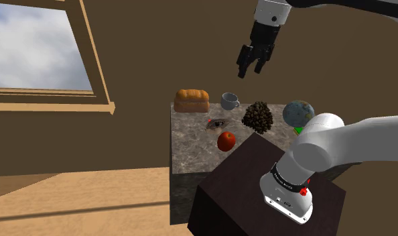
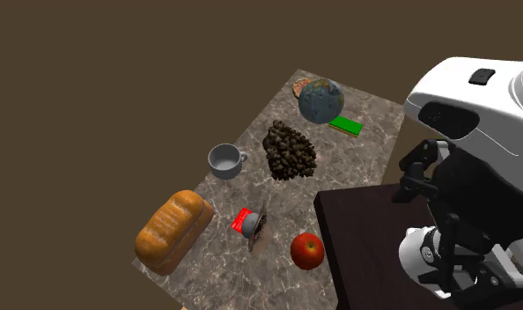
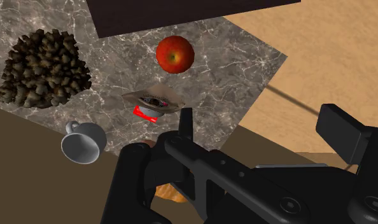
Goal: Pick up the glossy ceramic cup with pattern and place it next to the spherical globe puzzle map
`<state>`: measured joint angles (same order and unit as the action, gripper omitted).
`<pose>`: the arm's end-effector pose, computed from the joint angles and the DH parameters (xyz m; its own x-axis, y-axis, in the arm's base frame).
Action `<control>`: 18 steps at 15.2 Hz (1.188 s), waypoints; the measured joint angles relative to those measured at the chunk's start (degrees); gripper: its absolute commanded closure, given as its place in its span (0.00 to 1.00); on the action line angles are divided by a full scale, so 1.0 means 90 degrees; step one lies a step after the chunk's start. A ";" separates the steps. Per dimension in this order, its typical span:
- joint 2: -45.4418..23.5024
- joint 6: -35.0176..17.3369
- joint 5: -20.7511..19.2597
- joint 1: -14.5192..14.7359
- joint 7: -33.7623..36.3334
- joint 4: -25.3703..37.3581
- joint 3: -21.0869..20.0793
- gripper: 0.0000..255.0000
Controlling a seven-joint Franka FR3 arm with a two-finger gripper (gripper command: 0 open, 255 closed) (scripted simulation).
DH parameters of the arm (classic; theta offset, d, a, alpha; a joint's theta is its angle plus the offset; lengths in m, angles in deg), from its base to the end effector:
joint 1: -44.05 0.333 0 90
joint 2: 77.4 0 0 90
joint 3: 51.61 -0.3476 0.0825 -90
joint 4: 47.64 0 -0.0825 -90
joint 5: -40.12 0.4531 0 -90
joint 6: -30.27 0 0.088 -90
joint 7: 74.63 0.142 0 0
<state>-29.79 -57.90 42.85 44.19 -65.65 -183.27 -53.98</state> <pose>0.3367 0.0248 0.5843 0.9922 -0.1245 -0.0005 -0.1244 -0.9921 -0.0172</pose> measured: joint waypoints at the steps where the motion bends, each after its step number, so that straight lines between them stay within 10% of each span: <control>1: 0.0000 0.0000 0.0000 0.0000 0.0000 0.0000 0.0000 0.00; 18: -0.2247 -0.2809 -0.0851 -0.0531 -0.1509 -0.0663 0.1329 0.00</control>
<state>-50.02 -83.19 35.20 39.41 -79.23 -189.24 -42.02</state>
